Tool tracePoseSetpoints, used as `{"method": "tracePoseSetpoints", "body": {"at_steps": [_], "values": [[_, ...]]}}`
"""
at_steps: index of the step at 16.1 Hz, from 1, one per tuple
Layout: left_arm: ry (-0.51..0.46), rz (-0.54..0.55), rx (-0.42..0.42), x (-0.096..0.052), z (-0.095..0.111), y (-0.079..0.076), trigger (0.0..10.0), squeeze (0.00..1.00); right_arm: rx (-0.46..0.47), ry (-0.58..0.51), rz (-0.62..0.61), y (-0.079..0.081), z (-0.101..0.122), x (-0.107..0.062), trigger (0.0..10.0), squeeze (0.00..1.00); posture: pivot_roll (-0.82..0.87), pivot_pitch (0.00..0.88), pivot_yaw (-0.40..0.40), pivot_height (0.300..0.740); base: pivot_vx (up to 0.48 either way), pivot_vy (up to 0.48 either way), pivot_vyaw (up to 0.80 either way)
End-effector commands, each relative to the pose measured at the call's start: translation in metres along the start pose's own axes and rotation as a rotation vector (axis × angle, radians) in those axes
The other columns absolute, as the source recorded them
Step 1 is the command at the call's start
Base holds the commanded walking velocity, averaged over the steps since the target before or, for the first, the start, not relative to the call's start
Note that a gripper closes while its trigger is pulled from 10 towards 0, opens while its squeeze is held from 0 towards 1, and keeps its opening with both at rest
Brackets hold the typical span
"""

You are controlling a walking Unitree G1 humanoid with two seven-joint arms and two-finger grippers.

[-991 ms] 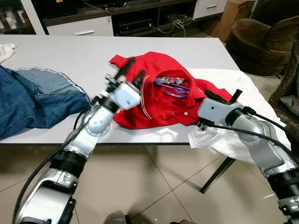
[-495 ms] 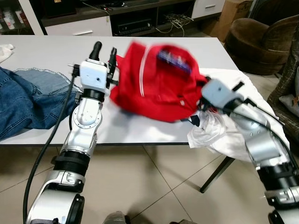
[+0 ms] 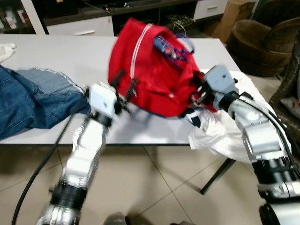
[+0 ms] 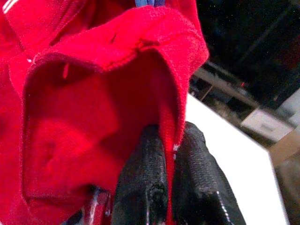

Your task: Hang hanger

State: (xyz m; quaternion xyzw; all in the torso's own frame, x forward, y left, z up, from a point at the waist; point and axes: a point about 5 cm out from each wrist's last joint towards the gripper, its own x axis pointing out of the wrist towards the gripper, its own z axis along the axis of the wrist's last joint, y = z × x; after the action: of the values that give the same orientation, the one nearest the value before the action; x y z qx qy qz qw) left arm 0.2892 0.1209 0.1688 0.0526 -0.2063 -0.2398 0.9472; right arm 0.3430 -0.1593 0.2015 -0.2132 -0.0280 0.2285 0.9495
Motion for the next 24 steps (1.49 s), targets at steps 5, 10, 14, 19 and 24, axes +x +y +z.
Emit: {"method": "tracePoseSetpoints", "body": {"at_steps": [5, 10, 14, 19, 24], "values": [[0.06, 0.381, -0.284, -0.018, -0.012, -0.001, 10.0, 0.0, 0.237, -0.119, -0.045, -0.001, 0.02, 0.001, 10.0, 0.0, 0.08, 0.001, -0.022, 0.74, 0.0, 0.0, 0.0], [0.08, 0.496, -0.26, -0.019, -0.015, 0.003, 10.0, 0.0, 0.339, -0.153, -0.03, 0.006, 0.024, 0.006, 10.0, 0.0, 0.08, 0.004, -0.024, 0.74, 0.0, 0.0, 0.0], [0.037, 0.38, -0.24, -0.006, -0.006, -0.014, 10.0, 0.0, 0.316, -0.17, 0.013, 0.011, 0.027, 0.002, 10.0, 0.0, 0.08, 0.004, -0.024, 0.74, 0.0, 0.0, 0.0], [0.023, 0.297, -0.163, -0.003, -0.003, -0.022, 10.0, 0.0, 0.336, -0.198, 0.007, 0.005, 0.028, -0.006, 10.0, 0.0, 0.07, 0.009, -0.03, 0.74, 0.0, 0.0, 0.48], [0.01, 0.25, -0.123, -0.001, -0.001, -0.026, 10.0, 0.0, 0.338, -0.211, 0.0, 0.004, 0.03, -0.009, 10.0, 0.0, 0.07, 0.01, -0.026, 0.74, 0.0, 0.0, 0.8]]}}
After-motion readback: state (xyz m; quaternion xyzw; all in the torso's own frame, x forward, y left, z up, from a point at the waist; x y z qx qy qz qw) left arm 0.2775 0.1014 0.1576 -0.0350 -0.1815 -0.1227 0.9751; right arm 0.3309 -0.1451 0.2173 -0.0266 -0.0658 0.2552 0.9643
